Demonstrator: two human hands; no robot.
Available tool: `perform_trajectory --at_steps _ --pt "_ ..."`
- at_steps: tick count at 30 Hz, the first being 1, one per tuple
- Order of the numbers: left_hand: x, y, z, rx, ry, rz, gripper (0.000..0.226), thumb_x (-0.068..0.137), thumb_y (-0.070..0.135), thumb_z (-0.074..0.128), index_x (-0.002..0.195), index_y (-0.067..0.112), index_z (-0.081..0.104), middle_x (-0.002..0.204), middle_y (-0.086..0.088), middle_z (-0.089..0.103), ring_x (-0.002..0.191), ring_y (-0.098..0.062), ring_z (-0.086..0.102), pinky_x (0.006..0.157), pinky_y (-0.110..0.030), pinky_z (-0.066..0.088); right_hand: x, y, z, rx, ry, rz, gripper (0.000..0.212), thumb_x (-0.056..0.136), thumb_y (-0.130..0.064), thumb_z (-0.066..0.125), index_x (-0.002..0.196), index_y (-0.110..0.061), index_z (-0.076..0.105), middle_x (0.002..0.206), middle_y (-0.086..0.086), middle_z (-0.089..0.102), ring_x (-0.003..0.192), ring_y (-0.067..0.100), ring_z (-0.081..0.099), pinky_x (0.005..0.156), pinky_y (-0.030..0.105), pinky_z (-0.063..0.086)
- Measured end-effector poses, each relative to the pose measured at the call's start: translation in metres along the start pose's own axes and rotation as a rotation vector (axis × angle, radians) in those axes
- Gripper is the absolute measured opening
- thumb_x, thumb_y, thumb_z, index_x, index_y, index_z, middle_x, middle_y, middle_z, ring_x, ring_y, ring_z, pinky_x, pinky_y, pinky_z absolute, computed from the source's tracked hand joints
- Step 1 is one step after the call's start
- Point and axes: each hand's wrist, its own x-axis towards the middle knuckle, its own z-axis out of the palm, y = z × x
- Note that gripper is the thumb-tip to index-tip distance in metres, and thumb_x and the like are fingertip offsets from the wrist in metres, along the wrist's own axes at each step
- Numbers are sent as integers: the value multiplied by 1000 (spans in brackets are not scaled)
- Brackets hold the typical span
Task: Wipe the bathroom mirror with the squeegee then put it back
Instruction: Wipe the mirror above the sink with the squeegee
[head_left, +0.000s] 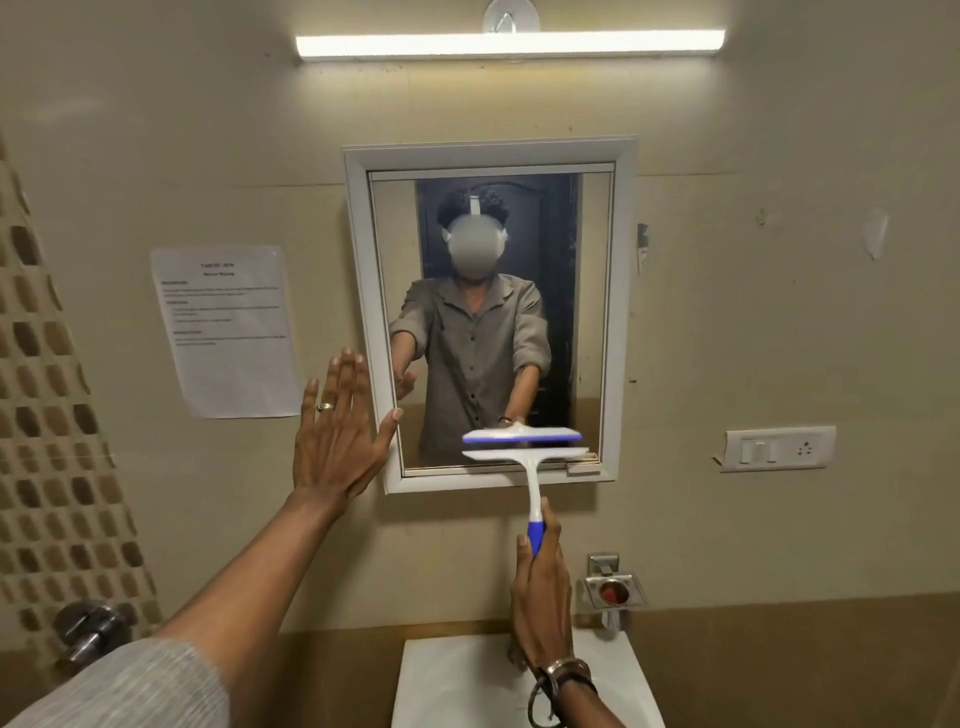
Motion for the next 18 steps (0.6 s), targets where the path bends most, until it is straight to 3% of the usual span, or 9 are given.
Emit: perform_trajectory --at_steps 5,8,13,18 --pt "-2 0 -2 1 -11 -1 86 106 61 25 171 8 6 180 -12 7 167 -27 11 134 -51 11 23 -60 34 97 -31 -63 56 94 -52 31 147 -34 23 92 -1 59 72 12 60 62 24 54" --pt "-4 -6 -2 7 -23 -2 86 106 62 24 171 9 5 181 -11 5 167 -27 9 135 -51 10 33 -74 49 92 -56 -42 45 99 -43 36 141 -27 29 99 1 60 80 15 61 66 23 52" --pt "-14 -23 -1 14 -44 -32 86 106 62 24 171 11 1 181 -9 1 167 -24 6 135 -51 8 8 -42 65 -15 -93 -16 44 100 -33 43 140 -28 26 93 3 60 73 15 60 57 15 39" --pt "-22 -32 0 12 -60 -44 87 105 64 20 171 10 2 181 -10 2 167 -25 6 135 -51 7 -20 -8 67 -91 -158 81 36 101 -36 40 132 -34 22 90 4 60 73 18 61 58 26 48"
